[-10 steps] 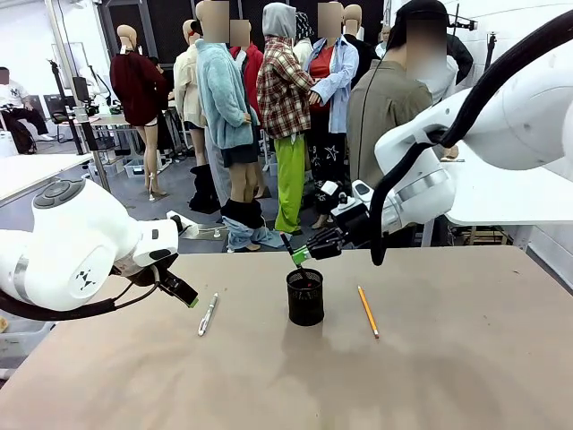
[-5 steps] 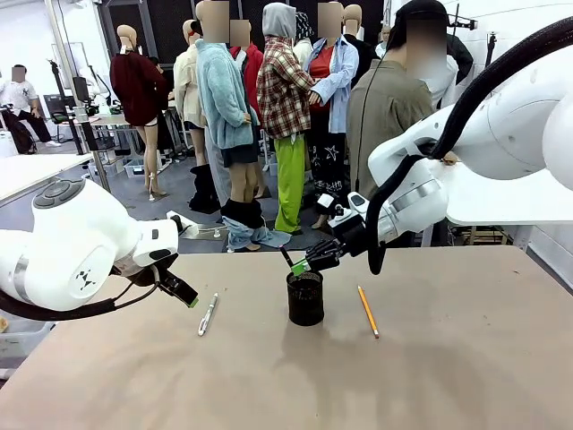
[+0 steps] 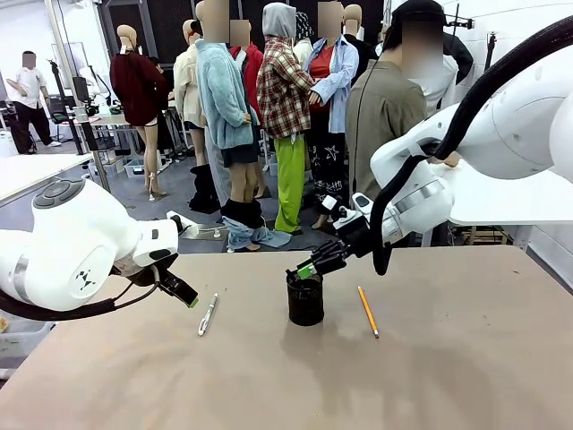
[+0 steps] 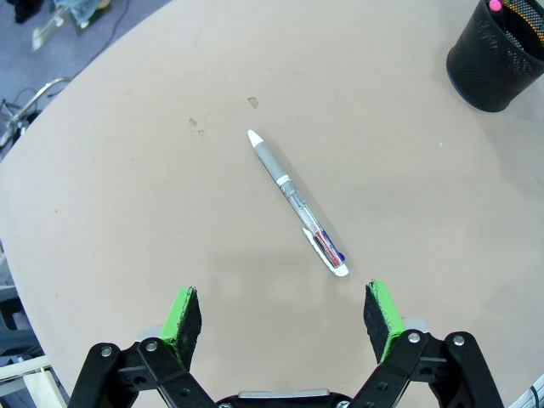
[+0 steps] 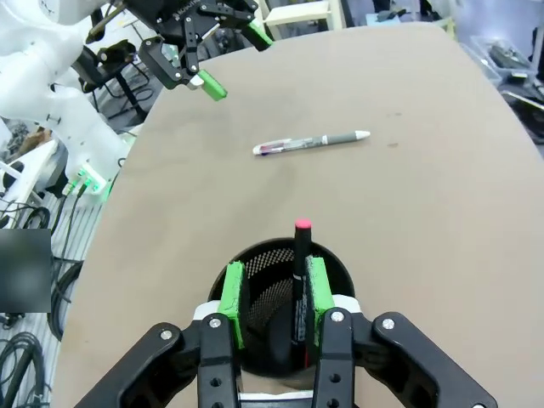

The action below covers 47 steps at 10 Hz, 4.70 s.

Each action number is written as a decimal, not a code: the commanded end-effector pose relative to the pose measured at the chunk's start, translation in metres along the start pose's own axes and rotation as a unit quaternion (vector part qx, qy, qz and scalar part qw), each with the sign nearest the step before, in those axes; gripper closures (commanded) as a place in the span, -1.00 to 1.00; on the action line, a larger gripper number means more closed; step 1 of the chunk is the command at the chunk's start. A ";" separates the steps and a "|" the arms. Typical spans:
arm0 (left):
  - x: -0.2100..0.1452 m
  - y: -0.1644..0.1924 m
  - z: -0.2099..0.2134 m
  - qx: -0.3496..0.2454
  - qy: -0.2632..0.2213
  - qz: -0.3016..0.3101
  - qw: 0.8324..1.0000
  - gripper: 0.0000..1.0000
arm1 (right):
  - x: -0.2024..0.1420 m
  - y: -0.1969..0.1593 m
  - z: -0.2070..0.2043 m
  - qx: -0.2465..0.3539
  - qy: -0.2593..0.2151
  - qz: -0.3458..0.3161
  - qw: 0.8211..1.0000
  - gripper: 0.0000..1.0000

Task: Place the pens into the pen holder.
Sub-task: Pick up a writing instrument from the table and place it into the Pen holder.

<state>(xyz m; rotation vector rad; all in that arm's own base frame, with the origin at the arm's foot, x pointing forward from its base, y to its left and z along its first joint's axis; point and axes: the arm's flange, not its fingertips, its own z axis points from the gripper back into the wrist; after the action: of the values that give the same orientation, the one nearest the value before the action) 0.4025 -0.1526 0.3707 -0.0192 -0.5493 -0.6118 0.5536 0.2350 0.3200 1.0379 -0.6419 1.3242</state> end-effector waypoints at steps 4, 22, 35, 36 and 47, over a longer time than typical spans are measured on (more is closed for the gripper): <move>0.000 0.002 0.001 0.000 -0.001 0.002 1.000 -1.00 | -0.011 0.049 0.095 -0.161 0.049 -0.049 0.984 0.26; 0.000 0.002 0.001 0.000 -0.001 0.002 1.000 -1.00 | 0.086 0.069 0.063 -0.346 0.406 -0.363 0.764 0.26; 0.000 0.002 0.001 0.000 -0.001 0.002 1.000 -1.00 | 0.001 -0.007 -0.014 -0.393 0.361 -0.451 0.715 -0.53; 0.000 0.002 0.001 0.000 -0.001 0.002 1.000 -1.00 | -0.007 -0.009 -0.012 -0.396 0.363 -0.455 0.710 -0.53; 0.000 0.002 0.001 0.000 -0.001 0.002 1.000 -1.00 | -0.017 -0.017 -0.009 -0.365 0.362 -0.472 0.717 -0.02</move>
<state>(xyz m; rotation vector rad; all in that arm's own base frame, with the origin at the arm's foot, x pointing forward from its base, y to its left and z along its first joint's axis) 0.4026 -0.1530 0.3708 -0.0188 -0.5495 -0.6124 0.5624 0.2363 0.2989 0.0279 0.0445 0.3762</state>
